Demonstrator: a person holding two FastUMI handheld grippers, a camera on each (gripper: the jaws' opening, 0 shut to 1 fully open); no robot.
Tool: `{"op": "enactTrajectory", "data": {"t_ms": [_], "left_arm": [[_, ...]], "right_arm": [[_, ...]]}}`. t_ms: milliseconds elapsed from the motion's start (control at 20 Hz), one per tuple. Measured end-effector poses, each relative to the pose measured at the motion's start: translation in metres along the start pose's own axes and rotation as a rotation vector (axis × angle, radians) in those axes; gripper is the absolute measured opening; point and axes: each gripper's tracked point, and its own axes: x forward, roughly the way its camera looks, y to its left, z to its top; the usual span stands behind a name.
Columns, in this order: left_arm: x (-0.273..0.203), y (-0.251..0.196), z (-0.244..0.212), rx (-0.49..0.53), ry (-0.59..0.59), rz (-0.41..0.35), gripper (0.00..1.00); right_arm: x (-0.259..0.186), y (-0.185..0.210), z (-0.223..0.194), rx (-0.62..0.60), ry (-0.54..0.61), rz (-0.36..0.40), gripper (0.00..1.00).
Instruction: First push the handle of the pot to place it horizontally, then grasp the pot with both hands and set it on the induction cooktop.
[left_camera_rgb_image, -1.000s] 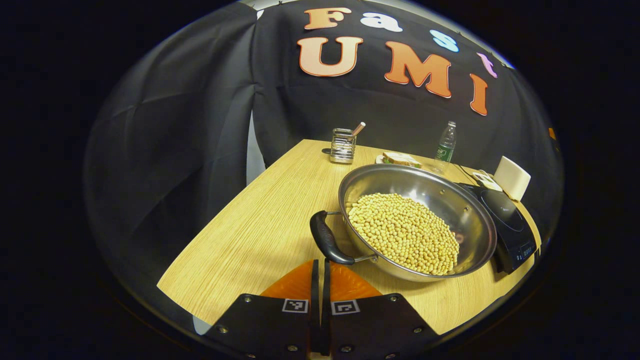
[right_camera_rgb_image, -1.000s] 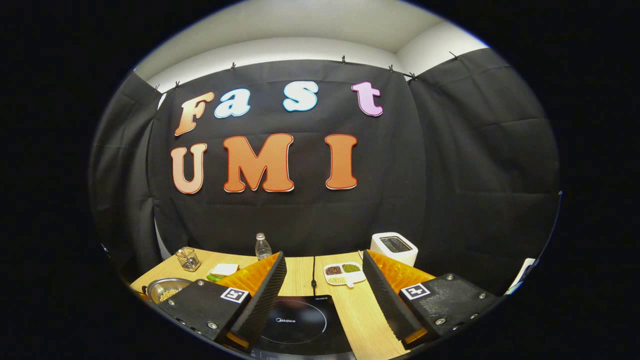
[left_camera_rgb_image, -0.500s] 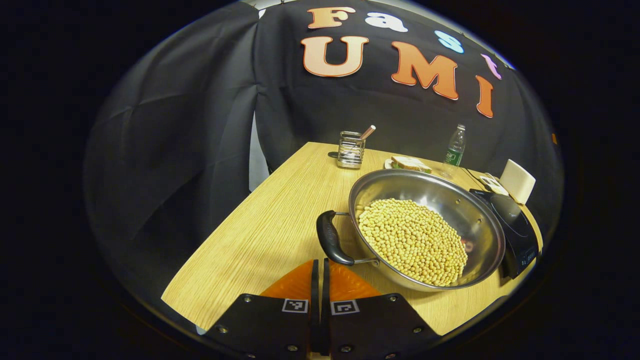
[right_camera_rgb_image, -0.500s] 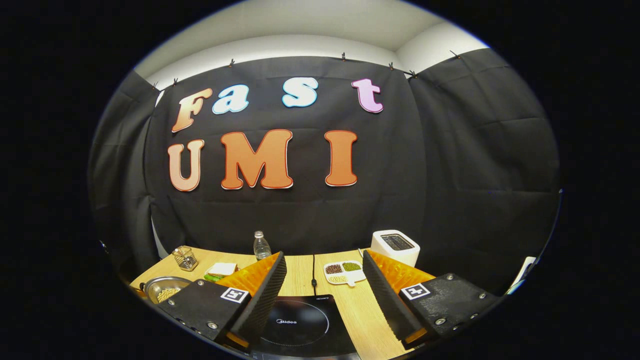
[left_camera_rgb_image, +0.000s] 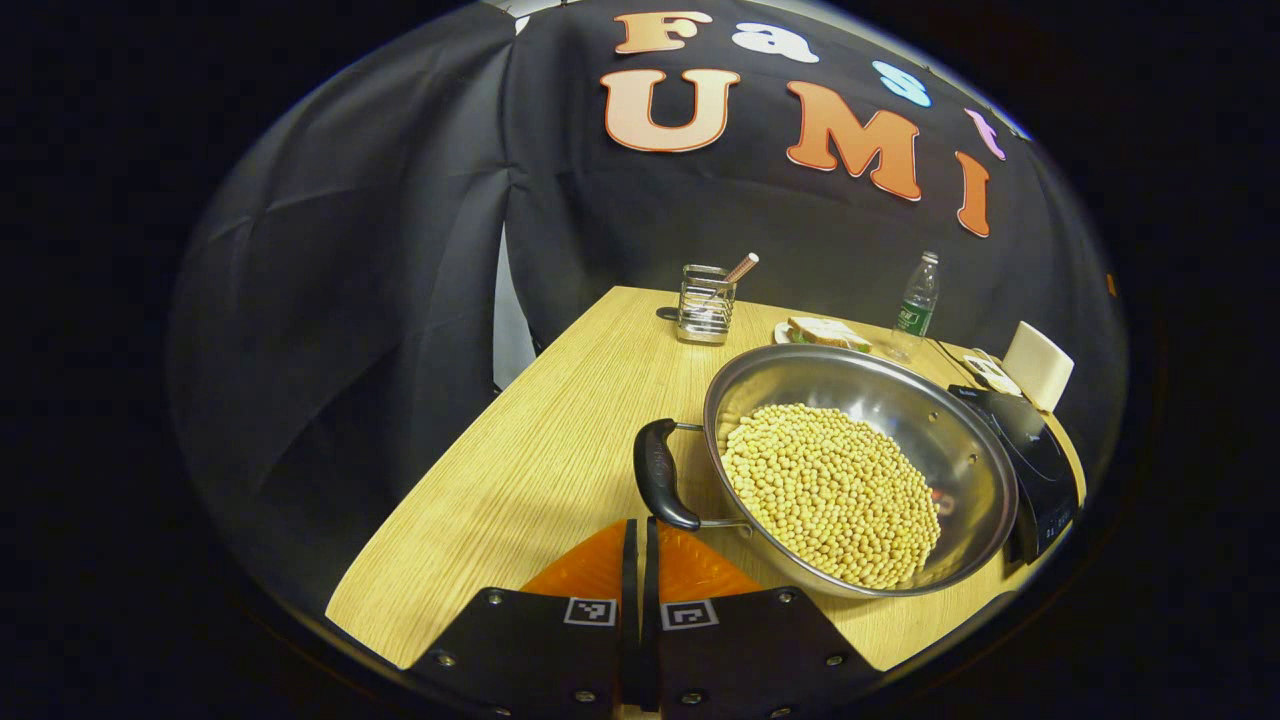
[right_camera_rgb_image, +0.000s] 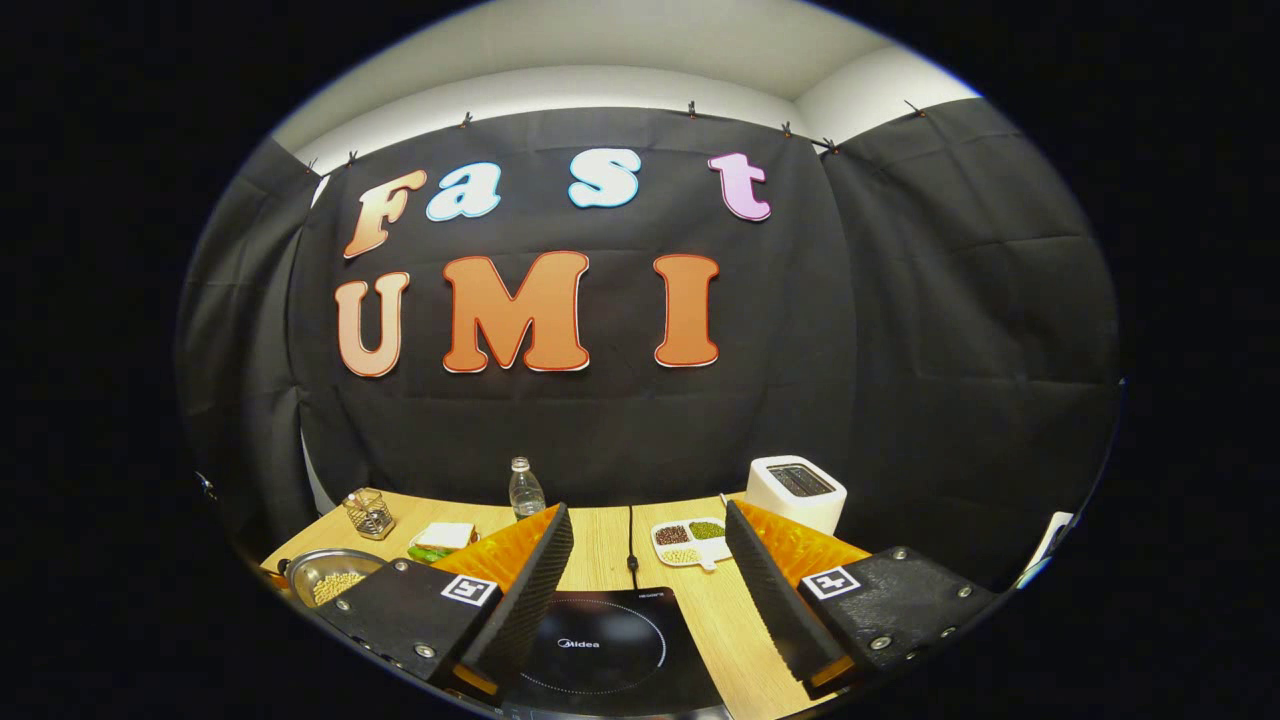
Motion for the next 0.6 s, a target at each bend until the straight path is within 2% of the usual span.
{"op": "enactTrajectory", "data": {"t_ms": [50, 350, 400, 450, 500, 550, 600], "left_arm": [[0.002, 0.001, 0.001, 0.003, -0.001, 0.000, 0.01], [0.012, 0.003, 0.009, 0.011, -0.008, -0.007, 0.01], [0.015, 0.004, 0.010, 0.009, -0.009, -0.010, 0.01], [0.017, 0.004, 0.012, 0.006, -0.010, -0.013, 0.01], [0.019, 0.004, 0.013, 0.006, -0.012, -0.015, 0.01], [0.020, 0.005, 0.013, 0.005, -0.013, -0.017, 0.01], [0.021, 0.005, 0.014, 0.006, -0.015, -0.020, 0.01]], "right_arm": [[0.000, 0.001, -0.002, 0.004, 0.002, 0.000, 0.95], [0.002, 0.011, -0.012, 0.006, 0.017, 0.002, 0.95], [0.002, 0.013, -0.014, 0.007, 0.018, 0.001, 1.00], [0.002, 0.015, -0.016, 0.007, 0.020, 0.000, 0.95], [0.003, 0.018, -0.018, 0.007, 0.021, 0.001, 1.00], [0.004, 0.022, -0.020, 0.009, 0.025, 0.004, 0.95], [0.005, 0.026, -0.023, 0.011, 0.031, 0.008, 0.95]]}}
